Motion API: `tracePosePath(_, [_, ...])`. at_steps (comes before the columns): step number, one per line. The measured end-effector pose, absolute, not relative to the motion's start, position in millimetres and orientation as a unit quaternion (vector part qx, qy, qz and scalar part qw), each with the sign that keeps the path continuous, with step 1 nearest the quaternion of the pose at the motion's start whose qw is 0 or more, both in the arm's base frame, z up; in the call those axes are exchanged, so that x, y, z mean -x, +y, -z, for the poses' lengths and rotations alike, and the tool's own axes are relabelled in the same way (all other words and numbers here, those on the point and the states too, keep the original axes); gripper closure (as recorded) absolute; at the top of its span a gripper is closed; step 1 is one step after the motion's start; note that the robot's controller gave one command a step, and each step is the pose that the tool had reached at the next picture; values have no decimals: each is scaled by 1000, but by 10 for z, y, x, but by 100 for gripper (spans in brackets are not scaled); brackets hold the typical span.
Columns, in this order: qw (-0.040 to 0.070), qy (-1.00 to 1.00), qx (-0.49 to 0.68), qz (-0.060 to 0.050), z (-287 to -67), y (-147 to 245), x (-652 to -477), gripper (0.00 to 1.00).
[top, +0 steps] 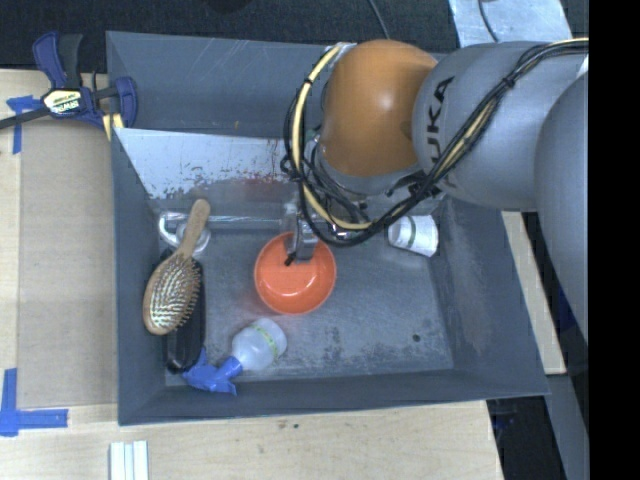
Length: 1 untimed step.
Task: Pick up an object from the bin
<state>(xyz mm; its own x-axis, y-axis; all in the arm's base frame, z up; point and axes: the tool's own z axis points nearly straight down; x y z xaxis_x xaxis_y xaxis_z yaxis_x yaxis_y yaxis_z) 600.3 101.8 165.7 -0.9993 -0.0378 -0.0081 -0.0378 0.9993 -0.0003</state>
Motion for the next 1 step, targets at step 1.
tracePosePath(1, [6, 998, 57, -1, -1808, 1567, -5964, 100])
